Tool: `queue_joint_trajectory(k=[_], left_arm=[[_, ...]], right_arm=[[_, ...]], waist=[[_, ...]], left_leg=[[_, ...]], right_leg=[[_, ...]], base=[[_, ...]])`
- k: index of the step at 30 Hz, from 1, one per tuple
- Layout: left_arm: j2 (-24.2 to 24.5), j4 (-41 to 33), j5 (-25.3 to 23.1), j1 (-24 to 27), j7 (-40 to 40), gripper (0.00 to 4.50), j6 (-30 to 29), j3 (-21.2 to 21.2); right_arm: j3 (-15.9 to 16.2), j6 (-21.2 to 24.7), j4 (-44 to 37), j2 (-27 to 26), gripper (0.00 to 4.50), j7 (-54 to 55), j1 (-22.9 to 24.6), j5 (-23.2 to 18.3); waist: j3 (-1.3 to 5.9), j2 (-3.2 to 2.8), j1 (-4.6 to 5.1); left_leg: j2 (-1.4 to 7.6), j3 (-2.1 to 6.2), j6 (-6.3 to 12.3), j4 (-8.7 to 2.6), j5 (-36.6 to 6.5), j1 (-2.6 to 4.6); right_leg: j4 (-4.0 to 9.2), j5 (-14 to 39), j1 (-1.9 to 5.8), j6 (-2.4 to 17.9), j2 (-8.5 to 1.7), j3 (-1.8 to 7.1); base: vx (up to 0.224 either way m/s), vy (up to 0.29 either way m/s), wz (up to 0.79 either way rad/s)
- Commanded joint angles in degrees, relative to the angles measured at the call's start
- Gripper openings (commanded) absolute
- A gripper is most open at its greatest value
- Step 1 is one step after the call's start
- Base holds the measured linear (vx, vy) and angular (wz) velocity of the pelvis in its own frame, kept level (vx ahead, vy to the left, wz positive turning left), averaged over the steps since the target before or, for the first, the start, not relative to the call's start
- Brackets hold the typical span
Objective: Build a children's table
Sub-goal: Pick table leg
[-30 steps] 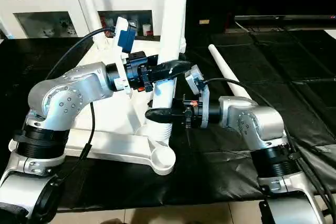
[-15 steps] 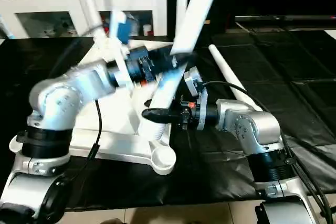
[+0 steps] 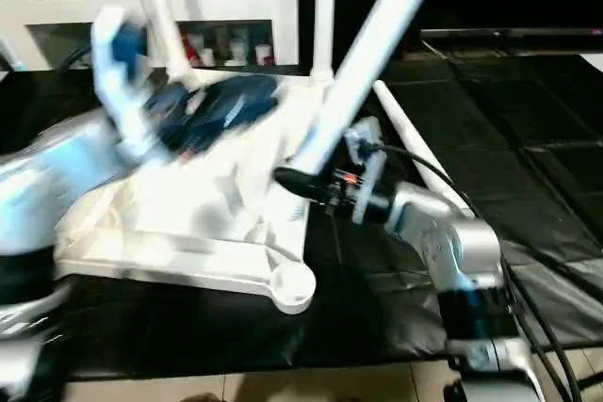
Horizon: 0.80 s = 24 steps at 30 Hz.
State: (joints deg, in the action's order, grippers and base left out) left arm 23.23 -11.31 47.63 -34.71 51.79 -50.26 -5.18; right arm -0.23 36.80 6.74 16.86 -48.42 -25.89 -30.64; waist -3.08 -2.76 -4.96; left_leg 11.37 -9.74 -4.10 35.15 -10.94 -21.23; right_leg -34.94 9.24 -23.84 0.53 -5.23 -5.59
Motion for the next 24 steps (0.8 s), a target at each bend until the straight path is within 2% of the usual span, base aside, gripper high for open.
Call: queue_joint_trajectory(k=[1,3,5,6,7,8,10,11,13,14,15,18,19,20,21,22,24], left_arm=[[4.24,-3.71,-2.8,2.72,5.73,3.03,2.0,3.6],[8.2,-5.31,-4.6,5.55,8.58,3.03,2.6,6.32],[9.47,-5.75,-5.37,6.44,9.61,3.03,3.01,7.3],[11.06,-6.15,-6.63,7.46,10.64,3.03,3.63,8.73],[12.08,-6.44,-7.46,8.16,11.27,3.03,4.02,9.63],[14.16,-6.49,-9.98,9.27,12.49,3.03,5.67,11.95],[16.58,-6.24,-12.89,10.52,13.86,3.03,7.56,14.78],[16.89,-6.17,-13.23,10.66,14.04,3.03,7.77,15.13],[20.15,-4.6,-19.28,11.96,15.31,3.03,11.31,20.3],[21.12,-3.7,-21.95,12.37,15.77,3.03,13.08,22.4],[21.25,-3.29,-22.88,12.45,15.73,3.03,13.64,23.09],[20.91,-0.68,-27.45,12.27,14.49,3.03,16.75,26.24],[20.91,-0.68,-27.45,12.27,14.49,3.03,16.75,26.24],[20.6,0.35,-29.02,12.16,14.11,2.75,18.03,27.28],[19.6,2.79,-31.86,12.0,13.46,2.68,21.1,29.23],[19.25,4.11,-33.39,11.83,12.87,2.68,22.46,30.2],[18.89,6.72,-36.35,11.46,11.64,2.55,24.57,32.04]], right_arm=[[-0.51,-2.21,-2.34,-0.41,1.93,2.52,1.04,1.95],[-0.35,-3.61,-4.63,-1.1,1.93,4.44,2.6,3.15],[-0.36,-3.65,-5.33,-1.3,1.93,5.19,3.08,3.39],[-0.22,-3.79,-6.04,-1.35,1.93,6.57,3.64,4.08],[-0.08,-3.94,-6.53,-1.35,1.93,7.51,4.06,4.57],[0.39,-4.29,-7.16,-1.1,1.93,8.29,4.81,5.37],[0.82,-3.82,-8.16,-0.78,1.93,8.88,5.78,5.78],[0.86,-3.86,-8.3,-0.78,1.93,8.93,5.9,5.83],[2.15,-4.96,-9.62,-0.19,1.93,7.83,7.39,6.63],[2.28,-5.48,-9.96,-0.31,1.93,7.66,7.95,6.69],[2.25,-5.59,-10.08,-0.44,1.93,7.73,8.16,6.71],[2.5,-7.13,-10.48,-0.87,1.93,8.53,9.2,7.63],[2.5,-7.13,-10.48,-0.87,1.93,8.53,9.2,7.63],[2.76,-7.65,-10.73,-0.88,1.93,8.94,9.61,8.0],[3.41,-8.29,-11.29,-0.81,1.93,9.79,10.45,8.95],[3.88,-8.41,-11.19,-0.67,1.93,10.84,10.7,10.12],[5.14,-9.07,-10.7,-0.08,1.93,12.52,11.04,12.83]], waist=[[4.03,0.25,0.37],[3.95,0.05,0.54],[3.77,0.03,0.55],[3.73,0.18,0.6],[3.75,0.08,0.6],[3.56,0.45,0.63],[3.4,0.35,0.86],[3.43,0.2,0.79],[3.38,0.26,0.89],[3.38,0.2,0.96],[3.42,0.2,1.15],[3.51,-0.06,1.49],[3.54,-0.04,1.59],[3.55,-0.23,1.7],[3.56,-0.35,1.83],[3.45,-0.16,1.95],[3.65,-0.46,1.94]], left_leg=[[1.04,0.32,0.15,-4.39,-10.3,0.43],[1.0,0.18,-0.63,-4.44,-11.44,0.74],[1.07,0.25,-0.75,-4.66,-11.85,0.63],[1.0,0.24,-0.89,-4.68,-12.88,0.87],[0.99,0.24,-1.1,-4.68,-13.16,0.89],[1.0,0.32,-1.12,-4.84,-13.56,0.79],[0.85,0.24,-1.27,-4.9,-14.86,1.03],[0.84,0.31,-1.36,-4.87,-14.92,1.14],[0.86,0.48,-1.16,-5.02,-15.3,0.87],[0.86,0.48,-1.29,-5.0,-15.68,0.96],[0.8,0.46,-1.21,-4.99,-15.74,0.92],[0.86,0.58,-1.45,-5.02,-15.88,0.92],[0.85,0.57,-1.51,-5.0,-16.03,0.9],[0.86,0.67,-1.42,-5.06,-15.98,0.77],[0.85,0.67,-1.51,-5.02,-16.4,0.85],[0.8,0.62,-1.4,-5.03,-16.47,0.76],[0.7,0.72,-1.67,-5.0,-15.89,0.69]], right_leg=[[4.6,20.28,3.5,7.61,-2.36,2.44],[4.51,20.8,3.31,7.43,-2.29,2.6],[4.49,21.11,3.25,7.21,-2.31,2.72],[4.83,22.5,3.2,6.95,-2.33,2.68],[4.71,22.84,3.21,6.86,-2.37,2.72],[4.97,24.3,3.16,6.19,-2.37,2.73],[5.27,27.83,2.99,4.47,-2.38,2.82],[5.42,28.36,2.87,4.33,-2.45,2.8],[5.61,28.42,2.93,3.76,-2.35,2.8],[5.42,28.49,2.91,3.52,-2.33,2.82],[5.48,28.76,2.89,3.09,-2.37,2.85],[5.49,27.42,2.88,4.14,-2.42,2.79],[5.36,27.03,2.92,4.41,-2.4,2.79],[5.32,26.35,3.06,4.98,-2.45,2.77],[5.32,26.12,3.0,5.3,-2.44,2.76],[5.53,26.23,2.99,5.17,-2.34,2.76],[5.34,26.41,3.23,4.8,-2.47,2.78]], base=[[0.0,0.0,0.0],[0.0,0.0,0.0],[0.0,0.0,0.0],[0.0,0.0,0.0],[0.0,0.0,0.0],[0.0,0.0,0.0],[0.0,0.0,0.0],[0.0,0.0,0.0],[0.0,0.0,0.0],[0.0,0.0,0.0],[0.0,0.0,0.0],[0.0,0.0,0.0],[0.0,0.0,0.0],[0.0,0.0,0.0],[0.0,0.0,0.0],[0.0,0.0,0.0],[0.0,0.0,0.0]])
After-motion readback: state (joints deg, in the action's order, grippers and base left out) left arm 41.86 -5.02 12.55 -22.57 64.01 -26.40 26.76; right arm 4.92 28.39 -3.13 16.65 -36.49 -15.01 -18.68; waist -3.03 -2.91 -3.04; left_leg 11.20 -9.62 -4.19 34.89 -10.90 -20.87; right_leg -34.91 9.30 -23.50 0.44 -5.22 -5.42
